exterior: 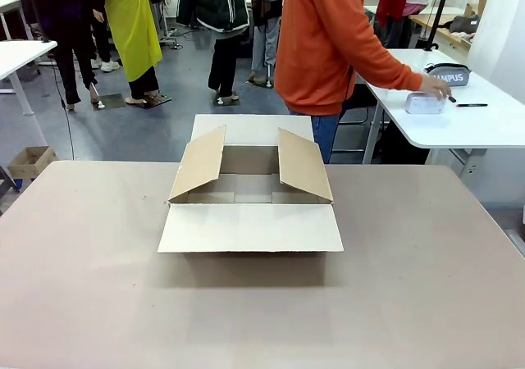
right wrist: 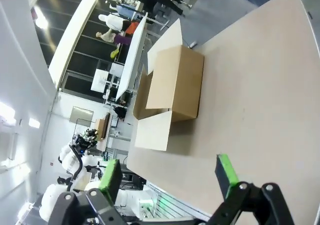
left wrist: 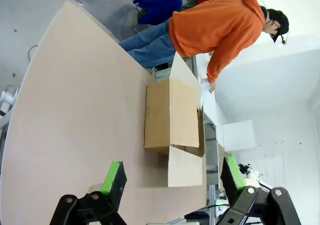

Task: Pack the gift set into the box.
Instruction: Place both hands on the side flaps of the Package Box and spread them outward.

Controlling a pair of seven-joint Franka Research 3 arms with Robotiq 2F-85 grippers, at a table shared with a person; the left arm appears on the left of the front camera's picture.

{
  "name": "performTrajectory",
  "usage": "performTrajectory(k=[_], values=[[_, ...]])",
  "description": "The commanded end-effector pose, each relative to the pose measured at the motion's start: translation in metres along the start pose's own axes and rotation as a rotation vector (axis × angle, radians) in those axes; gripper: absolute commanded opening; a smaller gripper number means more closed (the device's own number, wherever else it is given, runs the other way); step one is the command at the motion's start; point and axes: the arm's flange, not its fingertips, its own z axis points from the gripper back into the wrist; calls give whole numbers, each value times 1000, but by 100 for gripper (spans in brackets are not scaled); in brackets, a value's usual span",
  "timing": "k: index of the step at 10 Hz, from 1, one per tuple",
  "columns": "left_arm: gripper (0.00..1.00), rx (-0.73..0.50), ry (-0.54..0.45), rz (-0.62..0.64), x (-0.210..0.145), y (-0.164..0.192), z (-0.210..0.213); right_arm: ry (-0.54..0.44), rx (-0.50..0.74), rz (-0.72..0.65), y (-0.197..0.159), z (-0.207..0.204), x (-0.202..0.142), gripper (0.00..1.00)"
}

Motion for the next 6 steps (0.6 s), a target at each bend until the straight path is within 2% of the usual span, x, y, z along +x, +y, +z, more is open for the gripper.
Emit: performTrajectory(k=[1, 2, 3, 4, 5, 6], values=[[100, 59, 0, -31, 0, -14, -16, 16, -66, 69, 14, -18, 2, 100], [100, 75, 67, -131, -1, -53, -39, 81, -148, 184, 57, -58, 3, 100], [100, 96, 155, -244, -7, -101, -75, 180, -194, 355, 110, -112, -3, 100], [100, 146, 243, -340, -17, -139, -116, 252, -233, 475, 147, -164, -14, 100], [100, 215, 351, -398, -31, -165, -162, 313, -243, 533, 174, -222, -33, 100], [100, 262, 400, -436, -43, -184, -208, 319, -319, 594, 191, -275, -61, 100]])
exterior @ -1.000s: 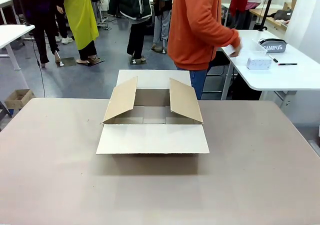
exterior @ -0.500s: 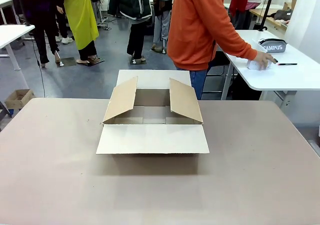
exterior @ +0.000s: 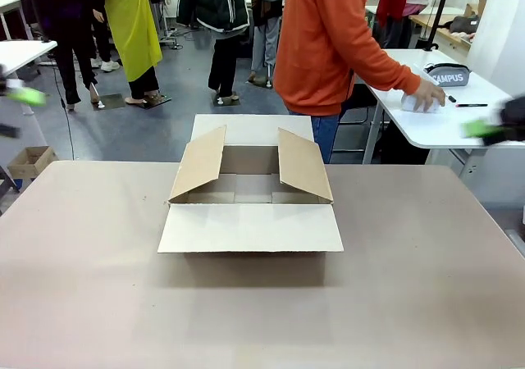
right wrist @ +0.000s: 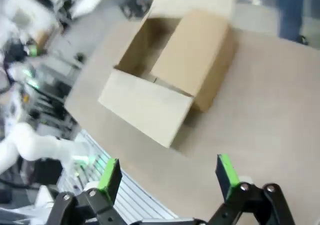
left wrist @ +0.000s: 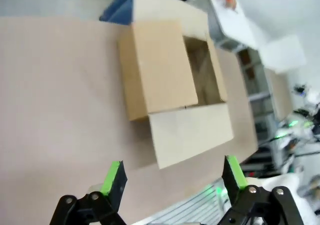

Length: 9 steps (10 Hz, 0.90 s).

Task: Pack the gift set into the box.
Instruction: Place both hands on the side flaps of the Package Box and spread them outward.

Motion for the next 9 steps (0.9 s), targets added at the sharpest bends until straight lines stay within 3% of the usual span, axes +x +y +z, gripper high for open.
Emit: performTrajectory(k=[1, 2, 3, 7, 8, 9], values=[[100, 160, 104, -84, 32, -25, -64, 15, -94, 69, 58, -122, -18, 100], [100, 188, 190, -107, 30, -31, -81, 23, -101, 103, 66, -132, -26, 100], [100, 54, 67, -60, 7, -34, -44, 29, -23, 72, 50, -52, 11, 100], [100, 54, 67, -60, 7, -34, -44, 29, -23, 72, 50, -52, 11, 100], [100, 56, 63, -57, 16, -33, -44, 18, -36, 67, 48, -55, 13, 100], [100, 151, 111, 25, 42, -45, -67, 38, -25, 40, 49, -85, 17, 100]])
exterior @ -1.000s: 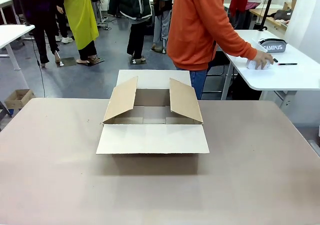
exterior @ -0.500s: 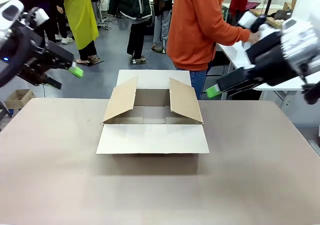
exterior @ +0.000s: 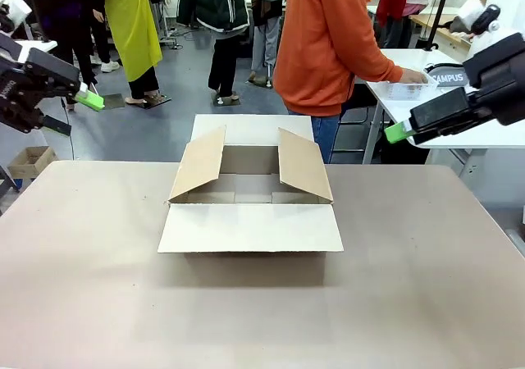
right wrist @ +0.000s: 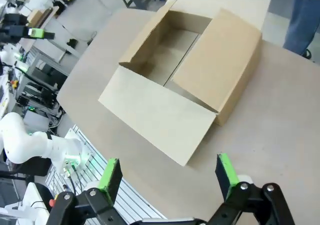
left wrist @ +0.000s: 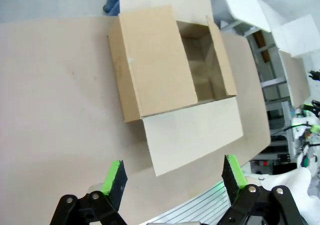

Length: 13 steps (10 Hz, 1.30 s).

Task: Pack the gift set into the box.
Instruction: Place both hands on the side flaps of the Package Box and spread them outward.

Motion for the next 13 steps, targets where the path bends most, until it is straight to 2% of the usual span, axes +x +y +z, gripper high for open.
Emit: performTrajectory(k=[1, 3, 5, 7, 8, 9, 10, 12, 13], values=[[100, 129, 99, 124, 50, -31, -45, -41, 8, -35, 13, -59, 7, 100], [100, 287, 144, 175, 82, -59, -96, -142, -51, -66, 24, -98, 11, 100], [100, 331, 216, 174, 106, -74, -134, -183, -74, -65, 22, -134, 2, 100], [100, 349, 241, 179, 118, -88, -158, -164, -109, -39, 30, -157, -31, 100], [100, 366, 246, 174, 121, -95, -169, -161, -136, -3, 30, -160, -42, 100], [100, 352, 257, 176, 121, -100, -183, -145, -112, 24, 30, -158, -47, 100], [100, 344, 285, 162, 115, -105, -195, -133, -120, -48, 36, -154, -14, 100], [100, 341, 341, 123, 98, -115, -225, -133, -120, -48, 36, -154, -14, 100], [100, 391, 348, 92, 92, -122, -244, -133, -120, -48, 36, -154, -14, 100]])
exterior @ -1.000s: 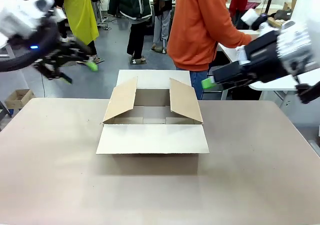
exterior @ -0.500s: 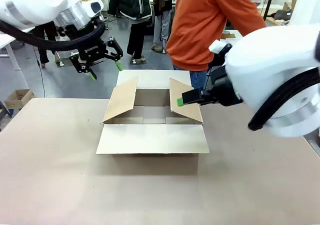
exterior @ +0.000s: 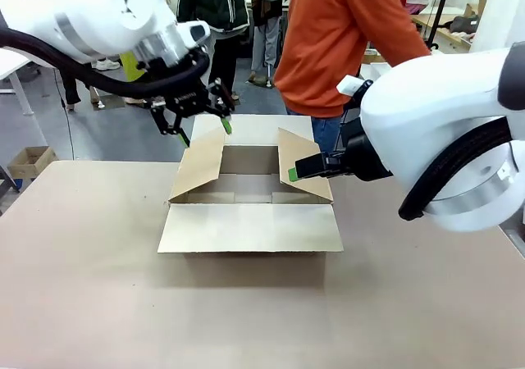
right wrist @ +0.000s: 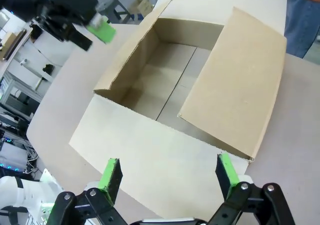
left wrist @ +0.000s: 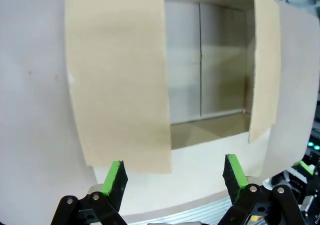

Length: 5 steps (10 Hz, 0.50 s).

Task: Pack the gift set into the box.
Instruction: Place both hands on the side flaps of the Package Box and spread them outward.

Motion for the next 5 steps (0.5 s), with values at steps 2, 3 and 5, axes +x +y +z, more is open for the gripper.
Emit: performTrajectory(k=[2, 3, 5], values=[[100, 53, 77, -50, 8, -11, -22, -2, 5, -20, 0, 4, 5, 100], [100, 72, 107, -16, 9, 10, -27, -2, 5, -20, 0, 4, 5, 100], [100, 37, 48, -38, -3, -12, -28, -2, 5, -20, 0, 4, 5, 100]])
